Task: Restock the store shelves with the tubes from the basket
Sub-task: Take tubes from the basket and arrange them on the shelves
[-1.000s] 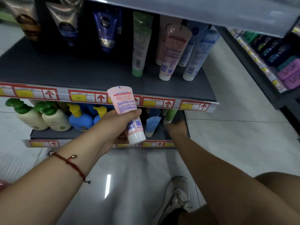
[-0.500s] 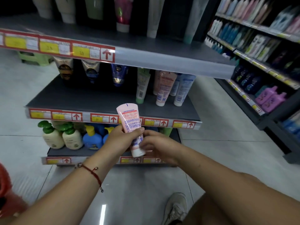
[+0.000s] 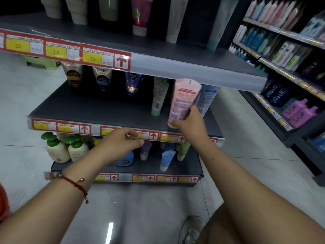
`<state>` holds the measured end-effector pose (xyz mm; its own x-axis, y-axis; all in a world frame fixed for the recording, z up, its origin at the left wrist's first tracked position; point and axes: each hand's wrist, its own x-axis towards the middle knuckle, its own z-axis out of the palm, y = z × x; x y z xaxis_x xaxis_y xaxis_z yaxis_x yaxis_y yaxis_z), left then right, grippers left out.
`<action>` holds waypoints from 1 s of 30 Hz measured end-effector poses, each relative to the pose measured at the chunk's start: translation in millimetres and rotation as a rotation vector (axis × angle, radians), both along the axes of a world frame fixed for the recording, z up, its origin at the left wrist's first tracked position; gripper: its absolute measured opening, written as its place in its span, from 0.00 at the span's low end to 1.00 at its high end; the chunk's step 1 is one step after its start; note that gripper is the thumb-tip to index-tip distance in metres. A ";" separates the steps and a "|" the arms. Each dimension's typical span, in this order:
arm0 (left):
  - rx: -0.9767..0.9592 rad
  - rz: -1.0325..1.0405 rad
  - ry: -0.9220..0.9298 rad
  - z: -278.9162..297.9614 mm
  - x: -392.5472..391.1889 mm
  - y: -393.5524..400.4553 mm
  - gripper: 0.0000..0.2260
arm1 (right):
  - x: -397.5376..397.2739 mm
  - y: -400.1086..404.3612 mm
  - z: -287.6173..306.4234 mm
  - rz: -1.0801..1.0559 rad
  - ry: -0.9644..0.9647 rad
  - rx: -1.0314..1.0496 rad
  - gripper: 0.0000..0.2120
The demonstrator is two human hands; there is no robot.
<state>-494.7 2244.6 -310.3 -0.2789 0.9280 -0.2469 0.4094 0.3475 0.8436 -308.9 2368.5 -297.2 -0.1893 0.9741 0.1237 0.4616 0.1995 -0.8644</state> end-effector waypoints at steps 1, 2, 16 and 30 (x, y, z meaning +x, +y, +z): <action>-0.020 -0.014 0.063 -1.7 -7.4 -1.7 0.08 | -0.6 9.5 -4.4 -0.044 -0.005 0.016 0.28; -0.043 -0.028 0.101 -3.4 -14.2 -2.9 0.08 | -1.7 17.2 -8.7 -0.079 -0.018 0.031 0.28; -0.176 -0.079 0.200 -23.8 -58.5 -11.2 0.12 | -10.0 56.3 -60.1 -0.250 -0.063 -0.003 0.26; -0.288 -0.117 0.389 -27.5 -98.7 -80.4 0.19 | -27.0 -40.7 -25.4 -0.102 -0.197 -0.050 0.15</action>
<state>-593.4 2164.1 -337.9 -0.2988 0.8683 -0.3959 0.7250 0.4763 0.4975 -335.9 2327.7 -322.6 -0.1049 0.9935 0.0447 0.6382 0.1017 -0.7631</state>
